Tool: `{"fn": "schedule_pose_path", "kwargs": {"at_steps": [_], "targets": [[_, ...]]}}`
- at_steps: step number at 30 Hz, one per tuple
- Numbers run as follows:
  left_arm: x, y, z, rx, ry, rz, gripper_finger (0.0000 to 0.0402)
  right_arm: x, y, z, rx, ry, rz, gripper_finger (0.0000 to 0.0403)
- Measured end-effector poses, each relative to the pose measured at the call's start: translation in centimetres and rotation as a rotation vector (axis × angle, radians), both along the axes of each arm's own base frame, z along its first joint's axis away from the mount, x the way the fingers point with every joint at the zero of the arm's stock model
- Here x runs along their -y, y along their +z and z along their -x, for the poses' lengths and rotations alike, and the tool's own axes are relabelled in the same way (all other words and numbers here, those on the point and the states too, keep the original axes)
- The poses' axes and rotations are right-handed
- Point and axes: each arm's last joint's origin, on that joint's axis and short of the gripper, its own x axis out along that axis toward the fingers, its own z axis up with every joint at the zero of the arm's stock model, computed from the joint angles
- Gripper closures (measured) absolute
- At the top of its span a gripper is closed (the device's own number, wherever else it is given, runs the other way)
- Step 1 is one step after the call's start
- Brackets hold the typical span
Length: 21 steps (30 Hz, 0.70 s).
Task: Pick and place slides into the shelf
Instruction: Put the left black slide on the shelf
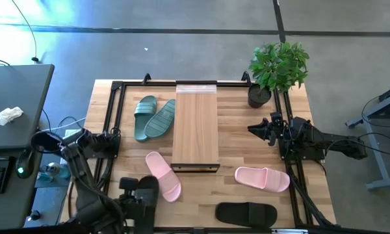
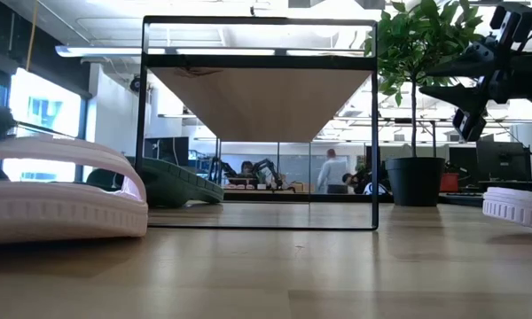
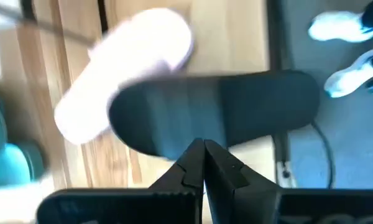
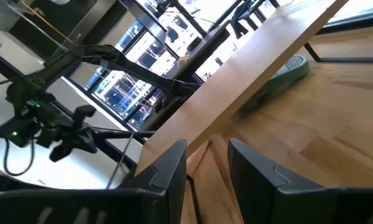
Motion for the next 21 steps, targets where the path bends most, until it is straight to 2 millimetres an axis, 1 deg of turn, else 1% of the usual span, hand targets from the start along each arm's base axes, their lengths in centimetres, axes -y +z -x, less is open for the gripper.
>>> {"fn": "schedule_pose_path", "kwargs": {"at_steps": [5,6,8,10,12,16,21], "targets": [[-0.8,4.2,-0.3,0.161,-0.088,0.026,0.0401,-0.1,0.0,0.0,0.006,0.021,-0.025,0.0295],[-1.0,4.8,-0.4,0.18,-0.105,0.029,0.0401,-0.1,0.0,0.0,0.007,0.028,-0.024,0.0295],[-1.3,5.2,-0.7,0.182,-0.11,0.035,0.0401,-0.1,0.1,0.0,0.008,0.039,-0.026,0.0295],[-1.2,4.5,-0.8,0.139,-0.118,0.038,0.0401,-0.1,0.1,0.0,0.01,0.049,-0.027,0.0295],[-0.9,3.4,-0.6,0.059,-0.13,0.061,0.0401,-0.2,0.1,0.0,0.013,0.061,-0.026,0.0295],[-0.1,1.0,0.0,-0.086,-0.057,0.106,0.0401,-0.2,0.1,0.0,0.014,0.072,-0.02,0.0295],[1.1,-0.2,1.5,-0.048,0.102,0.088,0.0401,-0.2,0.1,0.0,0.014,0.072,-0.018,0.0295]]}}
